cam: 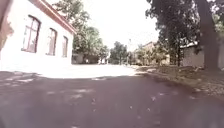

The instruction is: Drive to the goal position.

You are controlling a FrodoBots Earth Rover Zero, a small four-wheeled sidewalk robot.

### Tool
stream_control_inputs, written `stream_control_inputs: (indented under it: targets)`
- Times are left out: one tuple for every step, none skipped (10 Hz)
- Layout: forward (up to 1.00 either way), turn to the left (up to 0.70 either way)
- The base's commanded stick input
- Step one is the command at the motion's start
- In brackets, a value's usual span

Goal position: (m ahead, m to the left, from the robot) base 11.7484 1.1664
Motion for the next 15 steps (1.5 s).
stream_control_inputs:
  targets:
    - [0.85,0.01]
    - [0.85,0.01]
    - [0.85,0.01]
    - [0.85,0.01]
    - [0.85,0.01]
    - [0.85,0.01]
    - [0.85,0.01]
    - [0.85,0.01]
    - [0.85,0.01]
    - [0.85,0.01]
    - [0.85,0.01]
    - [0.85,0.01]
    - [0.85,0.01]
    - [0.85,0.01]
    - [0.85,0.01]
